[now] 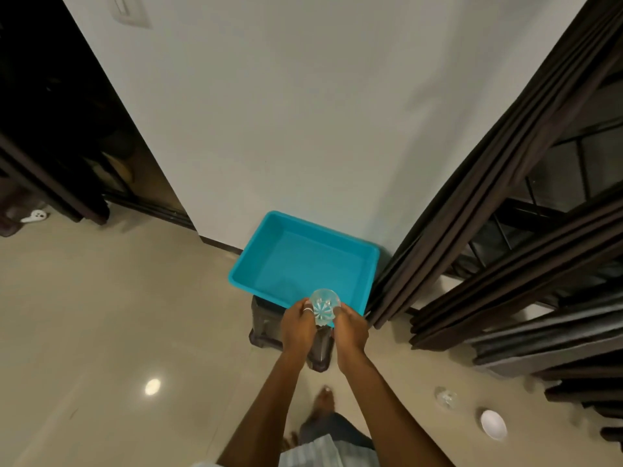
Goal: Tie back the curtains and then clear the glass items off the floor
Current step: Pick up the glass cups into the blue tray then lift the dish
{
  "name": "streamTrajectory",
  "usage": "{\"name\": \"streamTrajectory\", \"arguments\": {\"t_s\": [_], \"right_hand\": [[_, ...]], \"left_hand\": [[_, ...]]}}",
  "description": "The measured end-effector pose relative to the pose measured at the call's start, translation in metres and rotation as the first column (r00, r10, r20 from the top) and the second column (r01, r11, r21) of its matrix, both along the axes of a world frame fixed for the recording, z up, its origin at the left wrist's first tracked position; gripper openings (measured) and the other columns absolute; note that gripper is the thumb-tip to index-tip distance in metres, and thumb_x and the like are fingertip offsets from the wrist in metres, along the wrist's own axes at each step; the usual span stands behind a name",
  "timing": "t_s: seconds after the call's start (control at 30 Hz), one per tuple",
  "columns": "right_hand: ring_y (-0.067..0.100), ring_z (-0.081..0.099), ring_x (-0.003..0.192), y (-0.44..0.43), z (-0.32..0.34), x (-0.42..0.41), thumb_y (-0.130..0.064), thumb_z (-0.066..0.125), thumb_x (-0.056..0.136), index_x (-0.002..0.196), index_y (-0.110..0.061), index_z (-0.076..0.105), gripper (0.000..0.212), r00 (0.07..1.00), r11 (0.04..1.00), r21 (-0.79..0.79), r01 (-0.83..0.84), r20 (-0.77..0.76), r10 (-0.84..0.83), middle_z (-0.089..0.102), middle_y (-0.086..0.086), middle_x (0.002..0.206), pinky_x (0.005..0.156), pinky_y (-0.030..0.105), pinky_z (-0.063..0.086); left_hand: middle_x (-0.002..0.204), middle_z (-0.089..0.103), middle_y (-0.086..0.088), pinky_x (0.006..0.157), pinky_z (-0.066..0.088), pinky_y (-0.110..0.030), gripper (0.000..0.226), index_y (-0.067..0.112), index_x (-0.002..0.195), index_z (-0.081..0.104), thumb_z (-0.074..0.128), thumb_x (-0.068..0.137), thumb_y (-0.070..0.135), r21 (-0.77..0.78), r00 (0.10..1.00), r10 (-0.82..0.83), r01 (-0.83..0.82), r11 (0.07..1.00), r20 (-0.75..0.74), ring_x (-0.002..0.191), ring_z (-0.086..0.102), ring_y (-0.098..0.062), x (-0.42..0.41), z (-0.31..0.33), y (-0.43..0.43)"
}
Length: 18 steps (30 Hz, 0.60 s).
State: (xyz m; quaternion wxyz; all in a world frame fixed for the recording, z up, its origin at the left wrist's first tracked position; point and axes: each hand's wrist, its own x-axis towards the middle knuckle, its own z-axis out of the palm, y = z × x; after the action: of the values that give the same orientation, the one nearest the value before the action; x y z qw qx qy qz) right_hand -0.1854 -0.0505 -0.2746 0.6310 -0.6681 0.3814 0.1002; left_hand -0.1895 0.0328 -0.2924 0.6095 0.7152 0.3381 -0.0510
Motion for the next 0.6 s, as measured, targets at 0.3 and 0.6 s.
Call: {"name": "streamTrajectory", "arguments": {"t_s": [0.3, 0.6], "right_hand": [[0.016, 0.063, 0.079, 0.023, -0.008, 0.078, -0.023, 0.06, 0.099, 0.087, -0.021, 0.069, 0.015, 0.989, 0.99, 0.002, -0.142, -0.038, 0.142, 0.066, -0.005, 0.082, 0.087, 0.049, 0.06], [0.023, 0.065, 0.094, 0.029, -0.022, 0.114, -0.024, 0.061, 0.1, 0.103, -0.017, 0.062, 0.007, 0.972, 0.979, 0.002, -0.205, -0.119, 0.204, 0.067, 0.005, 0.102, 0.086, 0.042, 0.062]], "left_hand": [[0.117, 0.068, -0.001, 0.098, 0.055, -0.041, 0.026, 0.017, 0.121, 0.064, 0.05, 0.102, 0.028, 0.12, 0.999, 0.05, -0.048, 0.992, -0.019, 0.105, 0.064, -0.019, 0.067, -0.007, 0.021], [0.127, 0.064, -0.001, 0.107, 0.049, -0.039, 0.031, 0.017, 0.129, 0.059, 0.049, 0.103, 0.03, 0.111, 0.991, 0.015, 0.001, 0.994, -0.136, 0.115, 0.062, -0.022, 0.105, -0.02, 0.031]]}}
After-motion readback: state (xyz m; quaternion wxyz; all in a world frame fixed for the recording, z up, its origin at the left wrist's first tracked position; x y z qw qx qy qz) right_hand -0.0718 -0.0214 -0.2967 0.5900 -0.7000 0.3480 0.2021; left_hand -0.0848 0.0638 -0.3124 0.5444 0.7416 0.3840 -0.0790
